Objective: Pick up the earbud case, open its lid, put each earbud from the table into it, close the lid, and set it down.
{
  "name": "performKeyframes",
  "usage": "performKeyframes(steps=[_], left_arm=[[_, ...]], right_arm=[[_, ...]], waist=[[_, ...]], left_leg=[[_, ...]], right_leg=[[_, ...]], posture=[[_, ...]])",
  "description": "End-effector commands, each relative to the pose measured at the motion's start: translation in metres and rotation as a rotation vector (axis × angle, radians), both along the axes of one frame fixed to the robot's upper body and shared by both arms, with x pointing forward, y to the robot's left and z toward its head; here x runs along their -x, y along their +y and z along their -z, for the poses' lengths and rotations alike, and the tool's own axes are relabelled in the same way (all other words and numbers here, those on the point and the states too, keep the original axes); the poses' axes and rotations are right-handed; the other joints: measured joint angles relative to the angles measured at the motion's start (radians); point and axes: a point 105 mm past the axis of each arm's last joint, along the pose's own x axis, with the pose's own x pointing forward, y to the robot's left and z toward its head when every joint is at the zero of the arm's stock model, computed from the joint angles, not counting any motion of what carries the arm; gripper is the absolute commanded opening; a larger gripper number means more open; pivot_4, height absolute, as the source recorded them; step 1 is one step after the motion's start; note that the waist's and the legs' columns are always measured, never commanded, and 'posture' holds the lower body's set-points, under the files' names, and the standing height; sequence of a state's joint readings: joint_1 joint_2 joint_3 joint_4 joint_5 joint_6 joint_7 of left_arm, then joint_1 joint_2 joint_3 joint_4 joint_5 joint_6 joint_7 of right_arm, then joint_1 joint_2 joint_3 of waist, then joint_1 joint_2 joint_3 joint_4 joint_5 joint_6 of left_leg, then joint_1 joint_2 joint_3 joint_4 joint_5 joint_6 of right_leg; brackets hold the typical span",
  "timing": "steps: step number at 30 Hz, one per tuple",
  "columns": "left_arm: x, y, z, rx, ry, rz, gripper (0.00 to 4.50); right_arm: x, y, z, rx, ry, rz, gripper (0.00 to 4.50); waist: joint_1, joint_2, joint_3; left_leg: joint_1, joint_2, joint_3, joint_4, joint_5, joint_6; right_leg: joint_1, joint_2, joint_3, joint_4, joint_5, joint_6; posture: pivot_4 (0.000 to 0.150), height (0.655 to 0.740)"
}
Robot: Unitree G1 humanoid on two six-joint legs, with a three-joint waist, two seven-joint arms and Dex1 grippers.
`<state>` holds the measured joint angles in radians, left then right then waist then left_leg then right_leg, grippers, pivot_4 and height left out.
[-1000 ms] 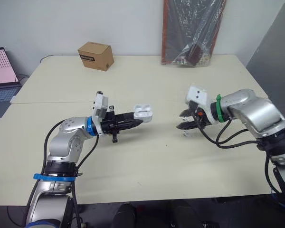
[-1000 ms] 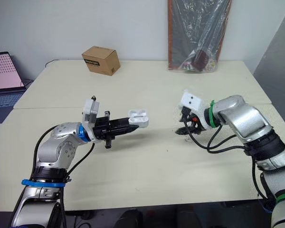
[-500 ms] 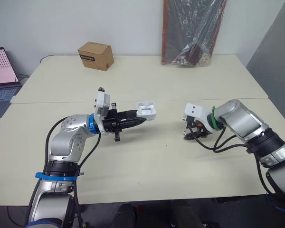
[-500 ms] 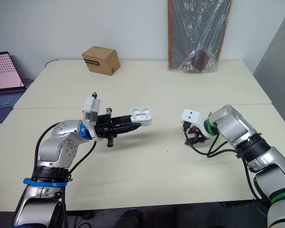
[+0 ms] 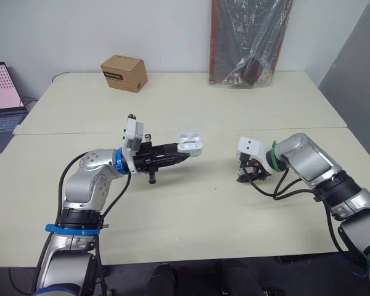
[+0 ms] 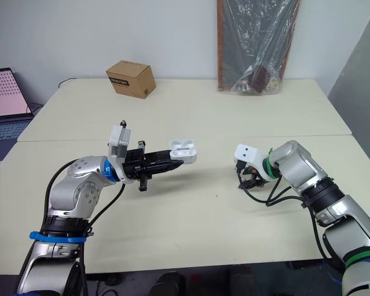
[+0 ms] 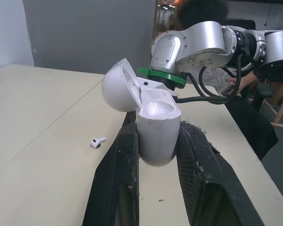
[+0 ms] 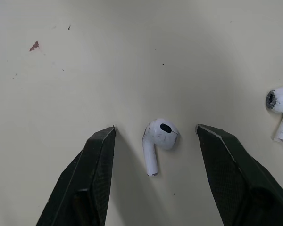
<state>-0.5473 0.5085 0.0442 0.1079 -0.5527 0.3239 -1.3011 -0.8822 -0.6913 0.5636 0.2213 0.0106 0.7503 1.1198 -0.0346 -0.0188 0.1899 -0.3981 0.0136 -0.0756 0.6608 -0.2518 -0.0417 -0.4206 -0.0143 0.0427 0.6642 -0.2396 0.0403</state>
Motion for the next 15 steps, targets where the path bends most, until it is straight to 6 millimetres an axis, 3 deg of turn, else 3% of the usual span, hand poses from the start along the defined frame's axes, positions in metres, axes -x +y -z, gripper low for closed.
performKeyframes(steps=[1,7,10,14,15], left_arm=[[0.0056,-0.0002,-0.0134,0.011,-0.055,0.02,0.72],[0.0054,-0.0003,-0.0127,0.009,-0.053,0.019,0.72],[0.0054,-0.0003,-0.0121,0.008,-0.052,0.018,0.72],[0.0053,-0.0001,-0.012,0.008,-0.051,0.016,0.72],[0.0054,-0.0001,-0.0119,0.007,-0.051,0.016,0.72]], right_arm=[[-0.0012,-0.0075,0.0001,0.025,-0.013,0.016,2.45],[-0.0025,-0.0098,-0.0018,0.031,-0.018,0.018,2.45],[-0.0033,-0.0105,-0.002,0.033,-0.02,0.021,1.86],[-0.0035,-0.0105,-0.0021,0.034,-0.018,0.019,0.48],[-0.0035,-0.0107,-0.0021,0.034,-0.018,0.019,0.41]], waist=[[0.0,0.0,0.0],[0.002,0.0,0.0],[0.002,0.0,0.0],[0.002,0.0,0.0],[0.002,0.0,0.0]], left_leg=[[0.0,0.0,0.0,0.0,0.0,0.0],[0.0,0.0,0.0,0.0,0.0,0.0],[0.0,0.0,0.0,0.0,0.0,0.0],[0.0,0.0,0.0,0.0,0.0,0.0],[0.0,0.0,0.0,0.0,0.0,0.0]], right_leg=[[0.0,0.0,0.0,0.0,0.0,0.0],[0.0,0.0,0.0,0.0,0.0,0.0],[0.0,0.0,0.0,0.0,0.0,0.0],[0.0,0.0,0.0,0.0,0.0,0.0],[0.0,0.0,0.0,0.0,0.0,0.0]], posture=[[0.15,0.74],[0.15,0.74],[0.15,0.74],[0.15,0.74],[0.15,0.74]])
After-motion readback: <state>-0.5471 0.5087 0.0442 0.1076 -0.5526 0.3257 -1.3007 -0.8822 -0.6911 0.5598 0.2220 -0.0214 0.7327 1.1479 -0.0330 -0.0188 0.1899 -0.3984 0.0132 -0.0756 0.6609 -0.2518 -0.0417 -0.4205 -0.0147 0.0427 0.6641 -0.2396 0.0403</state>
